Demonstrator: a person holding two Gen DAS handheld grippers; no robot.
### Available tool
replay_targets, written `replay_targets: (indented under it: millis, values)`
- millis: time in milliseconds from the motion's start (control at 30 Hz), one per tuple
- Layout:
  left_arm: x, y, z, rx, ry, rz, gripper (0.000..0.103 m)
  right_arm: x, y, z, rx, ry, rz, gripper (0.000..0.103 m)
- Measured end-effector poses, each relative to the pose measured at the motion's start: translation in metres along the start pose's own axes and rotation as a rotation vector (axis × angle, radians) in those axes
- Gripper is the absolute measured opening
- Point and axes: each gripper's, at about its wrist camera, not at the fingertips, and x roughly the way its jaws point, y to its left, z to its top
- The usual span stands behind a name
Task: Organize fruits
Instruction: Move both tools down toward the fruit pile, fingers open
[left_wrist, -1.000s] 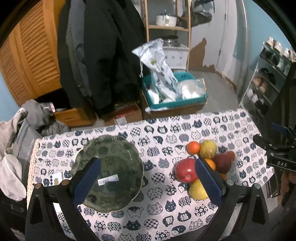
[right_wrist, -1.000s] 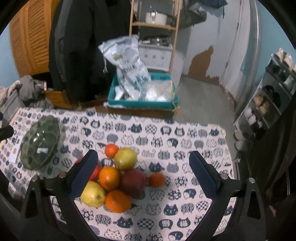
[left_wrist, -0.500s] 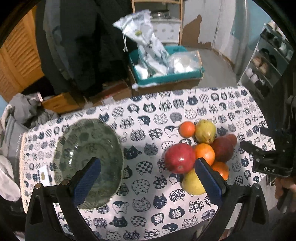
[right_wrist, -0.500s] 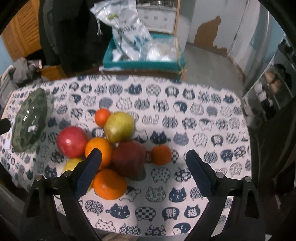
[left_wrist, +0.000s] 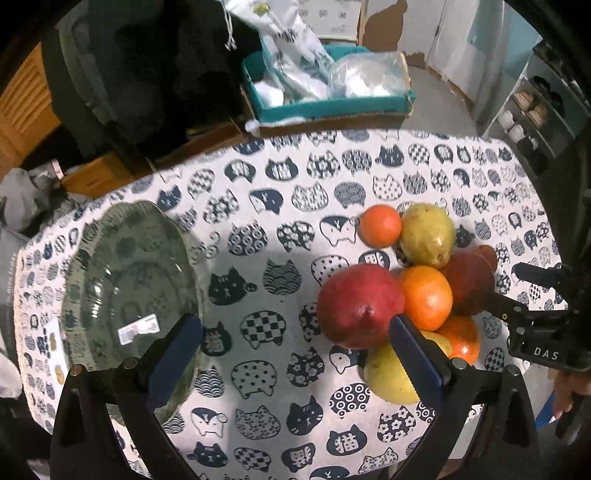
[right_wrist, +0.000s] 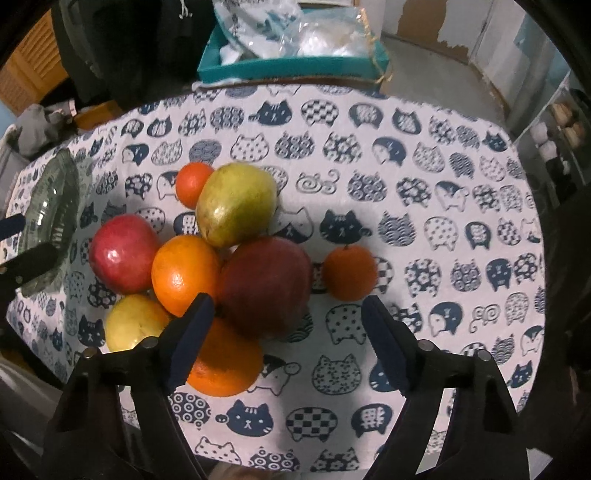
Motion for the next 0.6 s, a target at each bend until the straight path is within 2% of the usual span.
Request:
replay_targets:
  millis: [133, 200, 367, 533, 600]
  values:
    - [0.012, -0.005, 0.0, 0.005, 0.024, -0.018, 0.102, 0.011, 0.003, 0.002, -0.003, 0.019, -0.001, 0.082]
    - [0.016, -0.008, 0.002, 0.014, 0.027, -0.024, 0.102, 0.017, 0.003, 0.003, 0.002, 0.033, 0.0, 0.078]
    - [0.029, -0.013, 0.006, 0.026, 0.044, -0.028, 0.102, 0.026, 0.001, 0.005, 0.012, 0.055, 0.036, 0.075]
    - [0.038, -0.015, 0.008, 0.026, 0.064, -0.051, 0.102, 0.032, 0.001, 0.006, 0.022, 0.071, 0.08, 0.063]
    - [0.042, -0.016, 0.009, 0.027, 0.072, -0.058, 0.102, 0.032, 0.002, 0.007, 0.027, 0.073, 0.09, 0.063]
